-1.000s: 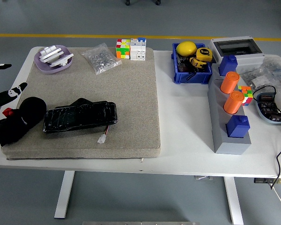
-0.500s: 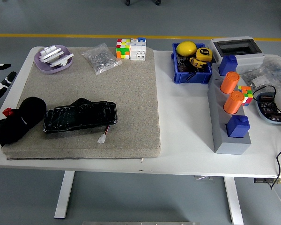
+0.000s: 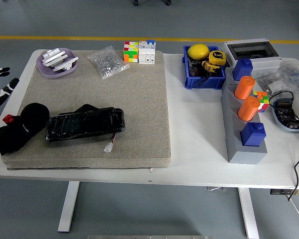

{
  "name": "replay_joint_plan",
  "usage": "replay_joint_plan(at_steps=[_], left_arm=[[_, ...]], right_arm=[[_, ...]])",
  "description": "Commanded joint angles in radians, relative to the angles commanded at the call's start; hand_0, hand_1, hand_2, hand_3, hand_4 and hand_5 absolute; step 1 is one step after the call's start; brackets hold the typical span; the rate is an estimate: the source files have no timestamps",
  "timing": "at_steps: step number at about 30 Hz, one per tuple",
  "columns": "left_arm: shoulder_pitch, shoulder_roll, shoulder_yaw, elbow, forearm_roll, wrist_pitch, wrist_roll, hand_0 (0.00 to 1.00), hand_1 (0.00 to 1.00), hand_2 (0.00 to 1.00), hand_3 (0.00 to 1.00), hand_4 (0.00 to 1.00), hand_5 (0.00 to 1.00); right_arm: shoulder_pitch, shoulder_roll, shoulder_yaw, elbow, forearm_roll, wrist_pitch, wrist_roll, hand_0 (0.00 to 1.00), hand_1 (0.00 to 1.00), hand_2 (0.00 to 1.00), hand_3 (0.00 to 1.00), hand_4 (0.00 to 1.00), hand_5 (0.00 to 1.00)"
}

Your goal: Pick the rag up,wipe the panel,place it on the desk

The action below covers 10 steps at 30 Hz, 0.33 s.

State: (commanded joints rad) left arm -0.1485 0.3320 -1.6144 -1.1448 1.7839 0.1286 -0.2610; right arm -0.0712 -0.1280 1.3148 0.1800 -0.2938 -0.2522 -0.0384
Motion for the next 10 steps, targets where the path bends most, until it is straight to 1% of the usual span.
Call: replay_joint_plan(at_steps=[1, 6, 7, 10], left_arm=[[0.0, 0.0, 0.001, 0.0, 0.014, -0.001, 0.008, 0.885, 0.911, 0.903, 0.905, 0.998, 0.969], [-0.001, -0.004, 0.0, 0.001, 0.062, -0.007, 0.025, 0.885, 0.911, 0.903, 0.905, 0.998, 0.969], [-0.002, -0.005, 0.001, 0.004, 0.077, -0.008, 0.029, 0.906, 0.949, 0.926, 0.914, 0.998, 0.873], [-0.002, -0.005, 0.007, 0.014, 0.116, -0.01, 0.046, 0.906, 0.949, 0.926, 0.914, 0.998, 0.873]], right_arm=[[0.0, 0.0, 0.001, 0.0, -0.001, 0.0, 0.0, 0.81, 0.671, 0.68, 0.597, 0.984, 0.46], [0.0, 0.0, 0.005, 0.0, -0.005, 0.0, 0.001, 0.81, 0.671, 0.68, 0.597, 0.984, 0.46], [0.0, 0.0, 0.006, 0.0, -0.006, 0.0, 0.001, 0.813, 0.67, 0.68, 0.596, 0.984, 0.461], [0.001, 0.0, 0.007, 0.0, -0.008, 0.001, 0.001, 0.813, 0.67, 0.68, 0.596, 0.984, 0.461]])
